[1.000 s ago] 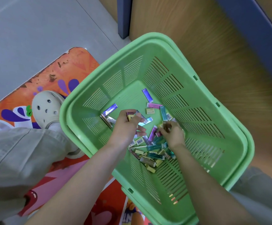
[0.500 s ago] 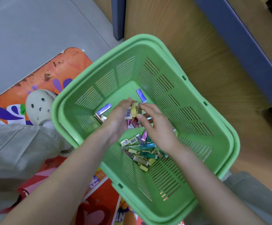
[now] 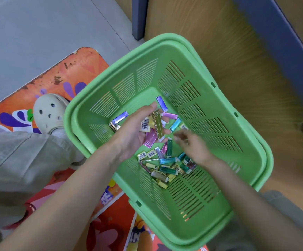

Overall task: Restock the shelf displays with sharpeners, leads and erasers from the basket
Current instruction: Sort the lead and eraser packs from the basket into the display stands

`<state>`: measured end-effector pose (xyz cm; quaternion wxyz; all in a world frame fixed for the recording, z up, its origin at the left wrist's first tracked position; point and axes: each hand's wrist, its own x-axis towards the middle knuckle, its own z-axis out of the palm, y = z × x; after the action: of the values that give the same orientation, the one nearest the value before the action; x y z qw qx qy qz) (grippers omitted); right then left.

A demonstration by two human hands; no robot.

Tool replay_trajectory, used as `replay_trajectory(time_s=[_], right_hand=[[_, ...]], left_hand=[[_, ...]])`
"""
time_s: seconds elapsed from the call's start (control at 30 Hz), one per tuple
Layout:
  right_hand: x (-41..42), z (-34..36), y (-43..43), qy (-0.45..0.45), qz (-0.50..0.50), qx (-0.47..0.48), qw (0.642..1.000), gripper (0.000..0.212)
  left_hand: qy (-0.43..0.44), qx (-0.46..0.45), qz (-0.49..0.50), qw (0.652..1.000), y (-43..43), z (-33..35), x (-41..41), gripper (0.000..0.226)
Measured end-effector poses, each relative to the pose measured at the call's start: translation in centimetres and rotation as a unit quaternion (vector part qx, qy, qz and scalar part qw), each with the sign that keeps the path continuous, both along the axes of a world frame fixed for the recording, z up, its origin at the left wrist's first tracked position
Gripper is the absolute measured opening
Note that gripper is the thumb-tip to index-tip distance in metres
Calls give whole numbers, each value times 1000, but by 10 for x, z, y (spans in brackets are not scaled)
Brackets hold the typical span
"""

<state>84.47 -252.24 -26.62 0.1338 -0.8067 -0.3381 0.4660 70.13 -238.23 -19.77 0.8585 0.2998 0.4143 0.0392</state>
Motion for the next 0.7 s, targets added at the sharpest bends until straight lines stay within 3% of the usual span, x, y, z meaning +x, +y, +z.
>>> replay_trajectory(time_s=[0.07,0.13,0.33,0.7], right_hand=[[-4,-21,-17,65,77,-121,988,47],[-9,-38,-29,70,169,-189,965,64],[-15,-60,-38,12,351,-222,909,90],[-28,-74,-38,10,370,-280,886,76]], left_hand=[[-4,-4,5,1000,1,1,-3,51],[-7,-6,7,1000,1,3,-5,51],[3,21,-16,1000,1,5,-12,48],[7,-1,-21,1000,0,6,-15,51]])
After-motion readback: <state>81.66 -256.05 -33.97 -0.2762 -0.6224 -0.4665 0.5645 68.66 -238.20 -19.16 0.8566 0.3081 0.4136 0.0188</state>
